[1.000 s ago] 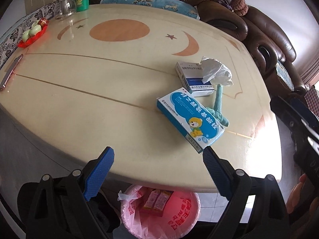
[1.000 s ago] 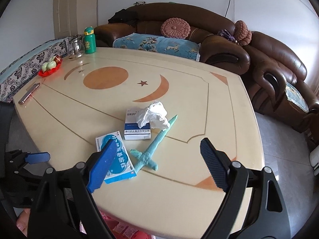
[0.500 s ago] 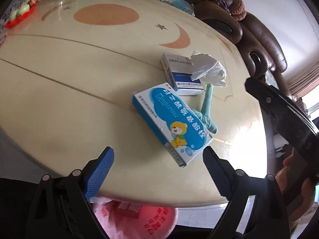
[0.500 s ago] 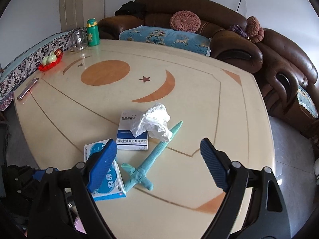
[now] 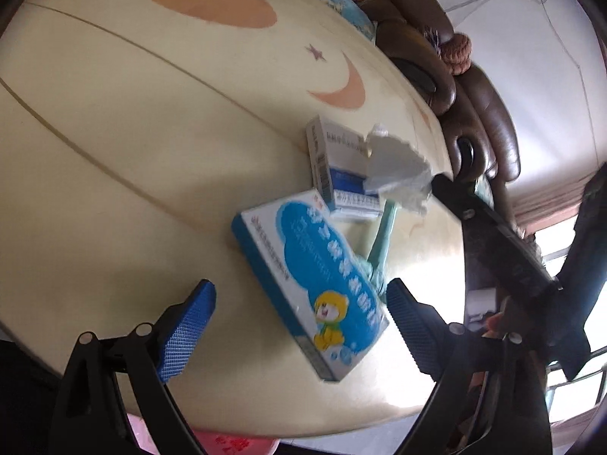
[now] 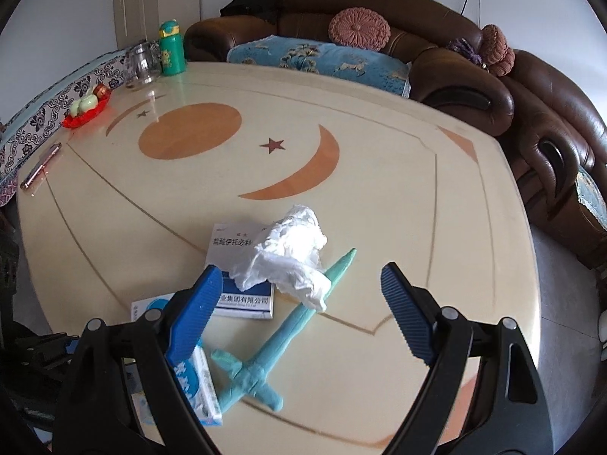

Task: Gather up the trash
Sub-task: 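Grasp the blue-white medicine box with the left tool while the right tool grasps the tissue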

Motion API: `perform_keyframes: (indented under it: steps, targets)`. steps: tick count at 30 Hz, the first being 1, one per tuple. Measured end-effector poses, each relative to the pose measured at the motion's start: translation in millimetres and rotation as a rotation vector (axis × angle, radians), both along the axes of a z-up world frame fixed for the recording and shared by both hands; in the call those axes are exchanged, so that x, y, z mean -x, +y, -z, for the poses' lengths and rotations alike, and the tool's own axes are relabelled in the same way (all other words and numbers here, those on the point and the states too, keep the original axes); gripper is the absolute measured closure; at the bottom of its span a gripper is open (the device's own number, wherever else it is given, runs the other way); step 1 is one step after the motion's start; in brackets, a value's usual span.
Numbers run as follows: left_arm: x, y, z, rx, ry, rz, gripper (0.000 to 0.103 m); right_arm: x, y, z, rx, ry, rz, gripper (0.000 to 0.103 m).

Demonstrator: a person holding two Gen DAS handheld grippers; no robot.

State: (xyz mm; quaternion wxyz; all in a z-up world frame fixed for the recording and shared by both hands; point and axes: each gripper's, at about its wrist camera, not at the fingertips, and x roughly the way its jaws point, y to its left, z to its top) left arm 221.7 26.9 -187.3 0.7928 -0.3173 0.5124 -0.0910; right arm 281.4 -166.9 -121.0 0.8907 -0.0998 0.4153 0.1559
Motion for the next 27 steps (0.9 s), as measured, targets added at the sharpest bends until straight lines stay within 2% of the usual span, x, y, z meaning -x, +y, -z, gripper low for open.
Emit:
perform_keyframes:
  steps: [9, 16, 18, 19, 21, 23, 27]
  targets:
    - [-8, 6, 11, 0.175, 0.005, -0.036, 0.029, -19, 3, 20, 0.003, 0.029, -0.001, 0.019]
    - [-13, 6, 13, 0.213, -0.007, -0.051, 0.036, -23, 2, 27, 0.001, 0.037, -0.004, 0.02]
    - [-16, 3, 17, 0.238, 0.007, -0.041, 0.043, -23, 3, 29, 0.009, 0.033, -0.005, 0.027]
    - [-17, 2, 19, 0.247, 0.012, -0.036, 0.045, -24, 3, 31, 0.01, 0.037, -0.009, 0.037]
    - [-19, -2, 17, 0.222, 0.007, -0.031, 0.045, -25, 3, 34, 0.014, 0.045, -0.01, 0.041]
    - [-20, -3, 19, 0.244, 0.012, -0.031, 0.045, -26, 2, 37, 0.024, 0.046, -0.012, 0.05]
    - [-23, -3, 19, 0.256, 0.019, -0.035, 0.045, -27, -1, 39, 0.028, 0.044, -0.008, 0.054]
